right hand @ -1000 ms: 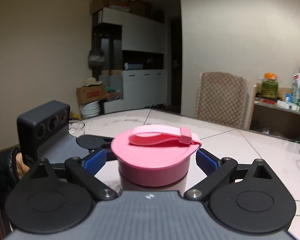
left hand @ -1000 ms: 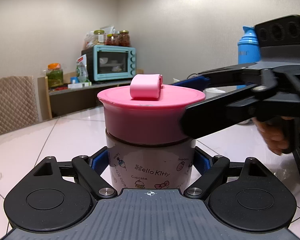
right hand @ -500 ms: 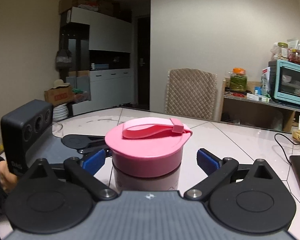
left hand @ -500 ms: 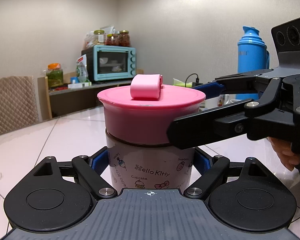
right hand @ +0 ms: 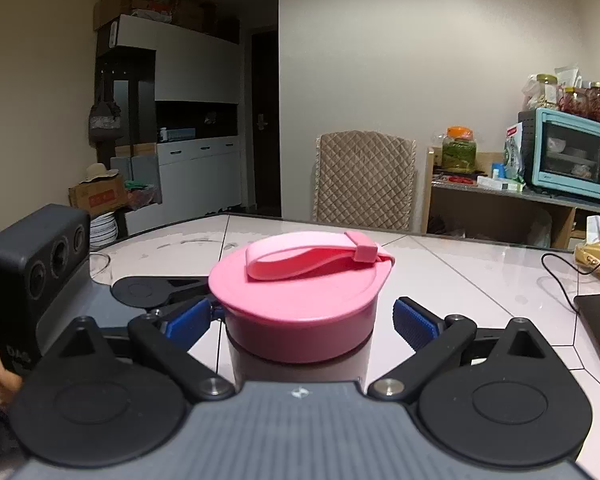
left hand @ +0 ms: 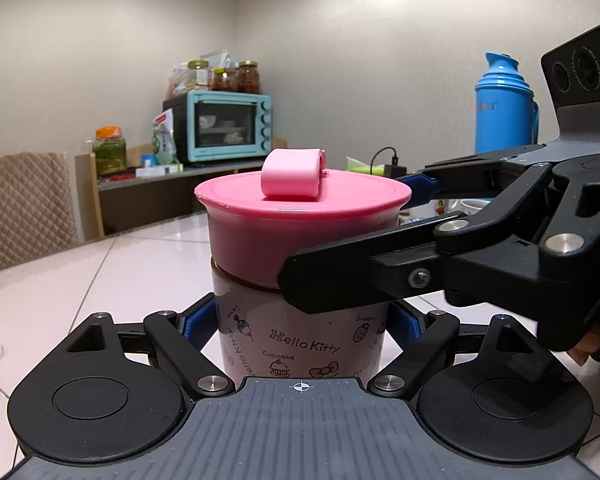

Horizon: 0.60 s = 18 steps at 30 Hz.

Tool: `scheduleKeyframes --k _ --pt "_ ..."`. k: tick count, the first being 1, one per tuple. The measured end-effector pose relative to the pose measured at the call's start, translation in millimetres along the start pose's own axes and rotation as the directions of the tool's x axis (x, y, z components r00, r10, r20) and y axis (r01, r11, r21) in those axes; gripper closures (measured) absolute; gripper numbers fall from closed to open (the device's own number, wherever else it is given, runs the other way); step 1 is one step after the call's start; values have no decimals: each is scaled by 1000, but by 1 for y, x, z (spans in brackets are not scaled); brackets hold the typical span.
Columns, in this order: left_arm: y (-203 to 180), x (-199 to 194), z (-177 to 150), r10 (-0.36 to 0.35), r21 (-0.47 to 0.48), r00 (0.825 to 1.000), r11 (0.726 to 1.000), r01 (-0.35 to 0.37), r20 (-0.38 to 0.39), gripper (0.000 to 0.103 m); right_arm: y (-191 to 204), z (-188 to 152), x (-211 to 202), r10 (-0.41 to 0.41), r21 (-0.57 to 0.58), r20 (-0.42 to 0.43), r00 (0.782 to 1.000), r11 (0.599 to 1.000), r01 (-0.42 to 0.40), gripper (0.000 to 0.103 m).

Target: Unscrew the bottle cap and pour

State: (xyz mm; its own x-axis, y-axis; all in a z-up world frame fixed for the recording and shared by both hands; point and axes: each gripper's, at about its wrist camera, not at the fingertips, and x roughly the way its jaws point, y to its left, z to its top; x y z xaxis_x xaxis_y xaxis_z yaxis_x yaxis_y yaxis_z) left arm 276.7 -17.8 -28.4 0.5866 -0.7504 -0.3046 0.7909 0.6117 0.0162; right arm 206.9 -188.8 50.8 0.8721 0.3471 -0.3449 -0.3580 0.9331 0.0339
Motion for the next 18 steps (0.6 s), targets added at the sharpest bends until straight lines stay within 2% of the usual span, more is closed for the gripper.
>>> scheduleKeyframes --k 7,18 --pt "0 0 0 0 0 1000 1000 0 0 13 6 1 4 -16 12 1 1000 1000 16 5" --pt "0 0 0 0 0 1000 1000 0 0 13 9 2 8 -35 12 2 999 999 35 16"
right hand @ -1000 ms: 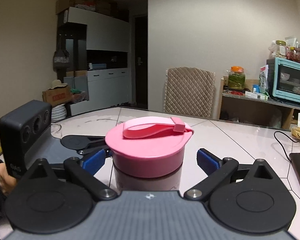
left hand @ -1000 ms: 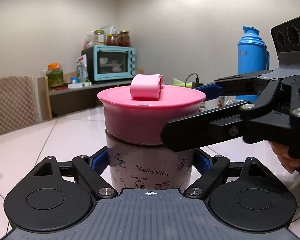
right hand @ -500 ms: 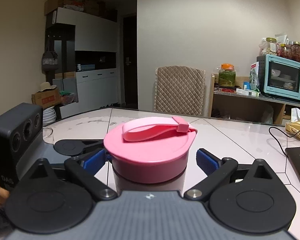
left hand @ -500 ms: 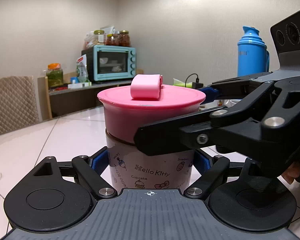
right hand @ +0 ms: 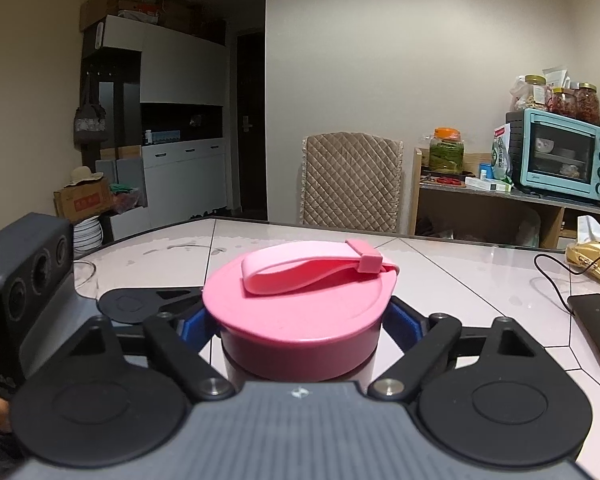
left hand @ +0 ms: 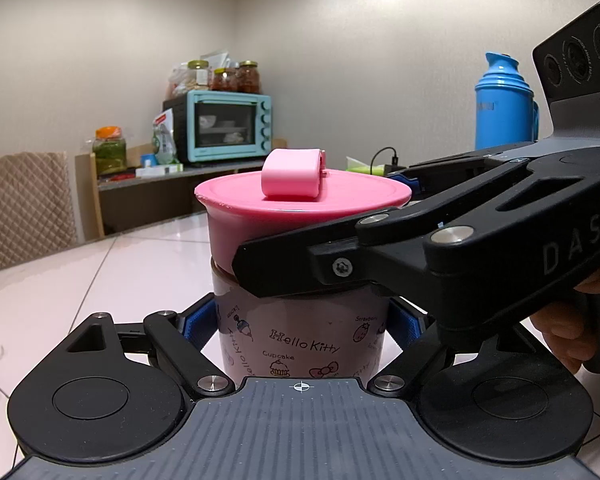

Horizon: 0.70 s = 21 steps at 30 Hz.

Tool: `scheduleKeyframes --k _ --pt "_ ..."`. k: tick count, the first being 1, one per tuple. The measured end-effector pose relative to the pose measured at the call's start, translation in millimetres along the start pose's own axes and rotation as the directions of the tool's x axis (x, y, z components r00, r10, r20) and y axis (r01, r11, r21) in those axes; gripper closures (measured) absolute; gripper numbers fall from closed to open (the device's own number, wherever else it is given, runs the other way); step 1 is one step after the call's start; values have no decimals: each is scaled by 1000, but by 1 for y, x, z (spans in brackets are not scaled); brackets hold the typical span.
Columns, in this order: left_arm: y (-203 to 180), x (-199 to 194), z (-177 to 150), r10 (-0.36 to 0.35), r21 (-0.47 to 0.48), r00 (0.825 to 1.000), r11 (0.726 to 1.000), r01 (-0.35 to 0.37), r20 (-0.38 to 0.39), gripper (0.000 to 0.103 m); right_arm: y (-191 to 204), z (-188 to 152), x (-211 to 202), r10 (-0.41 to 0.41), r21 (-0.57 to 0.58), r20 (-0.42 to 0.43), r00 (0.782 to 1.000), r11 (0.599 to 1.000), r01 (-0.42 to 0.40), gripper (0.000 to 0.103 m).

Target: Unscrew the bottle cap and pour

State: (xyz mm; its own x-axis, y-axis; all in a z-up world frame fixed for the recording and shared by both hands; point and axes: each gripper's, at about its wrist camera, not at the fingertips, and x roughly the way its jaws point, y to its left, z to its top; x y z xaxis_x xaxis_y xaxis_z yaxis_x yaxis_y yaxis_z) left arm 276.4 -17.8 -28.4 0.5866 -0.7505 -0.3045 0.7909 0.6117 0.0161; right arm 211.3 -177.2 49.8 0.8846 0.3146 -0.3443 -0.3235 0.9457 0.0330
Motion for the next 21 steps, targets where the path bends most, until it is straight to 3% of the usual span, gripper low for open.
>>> scheduleKeyframes --k 9,15,21 --pt "-2 0 0 0 0 1000 1000 0 0 13 -2 -1 1 30 -24 13 999 999 -29 18" --pt "-2 0 0 0 -1 1000 1000 0 0 13 -24 0 2 169 -53 8 986 984 -169 18" --pt "-5 -1 -1 0 0 1000 1000 0 0 13 -48 6 7 333 -124 -21 943 935 -333 18"
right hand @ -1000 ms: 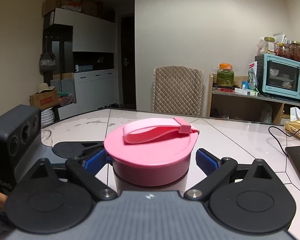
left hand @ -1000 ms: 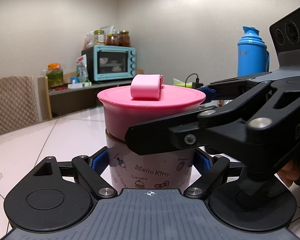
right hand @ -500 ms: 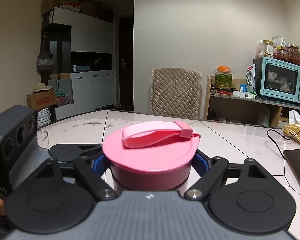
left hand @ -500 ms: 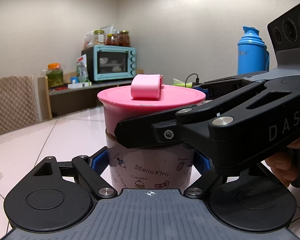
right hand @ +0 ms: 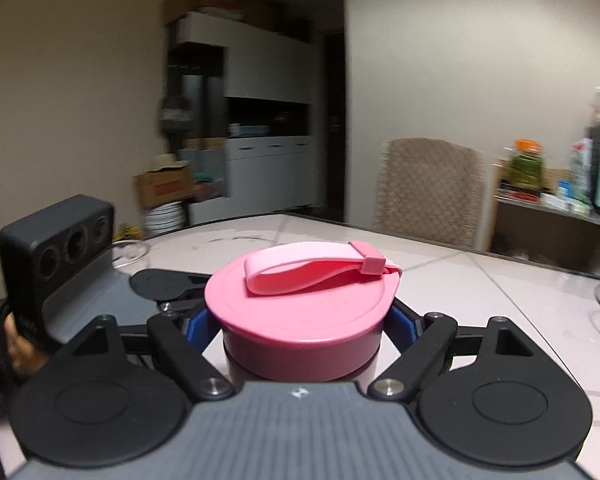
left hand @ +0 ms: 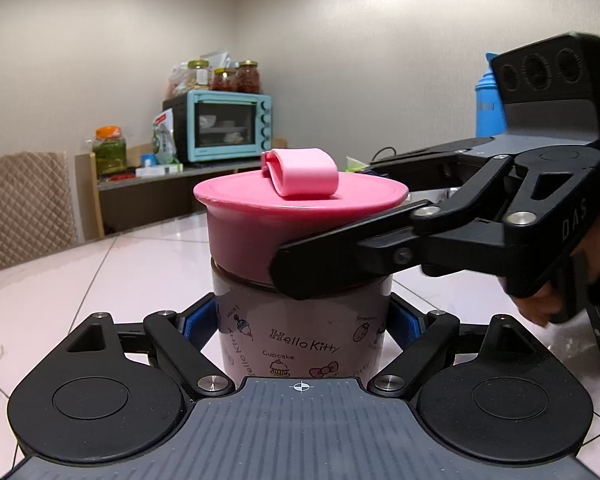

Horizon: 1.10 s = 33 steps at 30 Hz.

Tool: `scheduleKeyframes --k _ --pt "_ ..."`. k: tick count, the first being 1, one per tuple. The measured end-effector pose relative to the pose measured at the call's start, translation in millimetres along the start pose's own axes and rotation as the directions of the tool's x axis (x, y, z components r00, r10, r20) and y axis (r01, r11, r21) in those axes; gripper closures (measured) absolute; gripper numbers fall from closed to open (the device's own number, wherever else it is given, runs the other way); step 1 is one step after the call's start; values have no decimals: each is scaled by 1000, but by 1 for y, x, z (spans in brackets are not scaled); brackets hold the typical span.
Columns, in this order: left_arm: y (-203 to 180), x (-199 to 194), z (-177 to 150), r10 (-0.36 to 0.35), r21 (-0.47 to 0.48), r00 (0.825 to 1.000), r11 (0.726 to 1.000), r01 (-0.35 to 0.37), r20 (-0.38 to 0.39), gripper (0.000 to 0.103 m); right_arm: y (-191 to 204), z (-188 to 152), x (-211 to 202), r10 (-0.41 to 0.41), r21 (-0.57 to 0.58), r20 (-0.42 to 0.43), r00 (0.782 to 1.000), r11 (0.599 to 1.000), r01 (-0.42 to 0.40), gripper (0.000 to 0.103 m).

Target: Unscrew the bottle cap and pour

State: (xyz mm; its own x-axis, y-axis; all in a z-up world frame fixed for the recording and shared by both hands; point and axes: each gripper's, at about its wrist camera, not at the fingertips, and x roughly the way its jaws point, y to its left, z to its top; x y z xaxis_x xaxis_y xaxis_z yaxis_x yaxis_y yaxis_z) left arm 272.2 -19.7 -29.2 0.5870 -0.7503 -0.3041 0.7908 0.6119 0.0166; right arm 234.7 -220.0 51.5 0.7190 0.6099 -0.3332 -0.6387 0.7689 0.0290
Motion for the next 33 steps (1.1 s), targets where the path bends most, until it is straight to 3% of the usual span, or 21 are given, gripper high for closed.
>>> scheduleKeyframes --k 7,12,16,19,24,33 --pt "0 1 -1 0 1 1000 1000 0 0 13 -28 8 0 197 -61 -19 980 978 -198 18" --pt "-1 2 0 0 1 1000 1000 0 0 13 -31 11 0 231 -78 -20 973 970 -232 18" --pt "-1 1 0 0 -1 1000 1000 0 0 13 -24 15 -3 197 -74 -19 980 977 -198 17" --pt "-1 2 0 0 -1 1000 1000 0 0 13 -21 12 -9 133 -59 -15 991 989 -133 4" --pt "-1 2 0 0 0 1000 1000 0 0 13 -10 11 -20 36 -26 -4 999 999 -36 2" --pt "-1 2 0 0 0 1000 1000 0 1 13 31 1 -30 -162 7 19 987 987 162 0"
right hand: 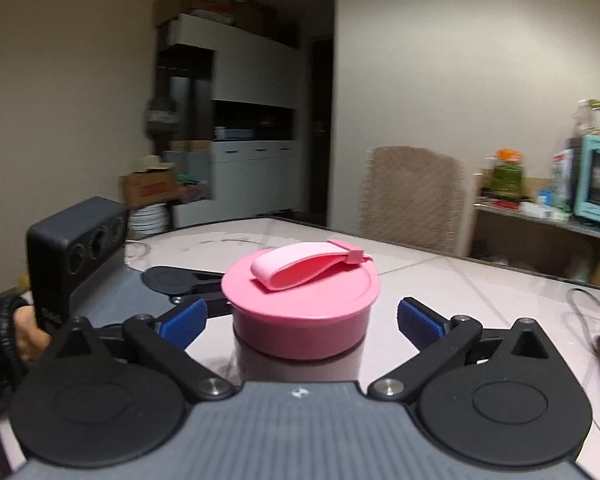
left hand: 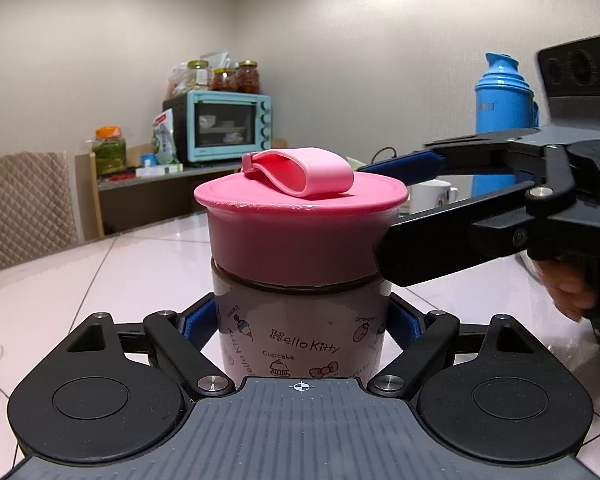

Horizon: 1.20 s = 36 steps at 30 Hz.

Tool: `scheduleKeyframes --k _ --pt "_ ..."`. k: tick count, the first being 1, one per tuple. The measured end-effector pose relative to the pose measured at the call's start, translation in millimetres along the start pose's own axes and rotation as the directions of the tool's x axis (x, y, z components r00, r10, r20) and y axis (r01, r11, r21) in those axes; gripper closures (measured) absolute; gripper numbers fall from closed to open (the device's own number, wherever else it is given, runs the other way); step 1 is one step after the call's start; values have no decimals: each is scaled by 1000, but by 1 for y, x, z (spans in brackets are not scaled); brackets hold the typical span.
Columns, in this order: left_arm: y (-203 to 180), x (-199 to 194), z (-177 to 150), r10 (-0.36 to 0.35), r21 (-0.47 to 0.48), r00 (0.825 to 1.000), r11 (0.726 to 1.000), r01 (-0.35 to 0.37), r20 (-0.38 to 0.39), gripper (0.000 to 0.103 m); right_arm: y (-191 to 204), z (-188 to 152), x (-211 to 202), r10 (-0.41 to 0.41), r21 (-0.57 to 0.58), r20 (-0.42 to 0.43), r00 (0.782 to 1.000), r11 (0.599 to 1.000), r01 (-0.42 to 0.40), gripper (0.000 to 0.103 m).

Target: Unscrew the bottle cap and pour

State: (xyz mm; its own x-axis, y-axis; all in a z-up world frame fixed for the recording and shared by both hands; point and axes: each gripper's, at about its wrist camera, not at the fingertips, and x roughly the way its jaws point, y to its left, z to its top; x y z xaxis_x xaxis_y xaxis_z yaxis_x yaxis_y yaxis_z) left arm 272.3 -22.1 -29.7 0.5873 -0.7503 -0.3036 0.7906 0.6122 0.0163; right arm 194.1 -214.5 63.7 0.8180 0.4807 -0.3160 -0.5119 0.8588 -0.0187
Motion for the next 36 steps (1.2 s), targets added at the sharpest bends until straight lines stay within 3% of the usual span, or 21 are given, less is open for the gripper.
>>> scheduleKeyframes --k 9,18,28,36 --pt "0 0 0 0 0 1000 1000 0 0 13 7 -6 12 -95 102 -14 995 990 96 0" --pt "0 0 0 0 0 1000 1000 0 0 13 19 -7 23 -125 89 -8 992 988 125 1" --pt "0 0 0 0 0 1000 1000 0 0 13 29 -6 31 -196 96 -8 981 976 196 13" --pt "0 -1 0 0 0 1000 1000 0 0 13 30 -8 30 -180 96 0 984 979 180 18"
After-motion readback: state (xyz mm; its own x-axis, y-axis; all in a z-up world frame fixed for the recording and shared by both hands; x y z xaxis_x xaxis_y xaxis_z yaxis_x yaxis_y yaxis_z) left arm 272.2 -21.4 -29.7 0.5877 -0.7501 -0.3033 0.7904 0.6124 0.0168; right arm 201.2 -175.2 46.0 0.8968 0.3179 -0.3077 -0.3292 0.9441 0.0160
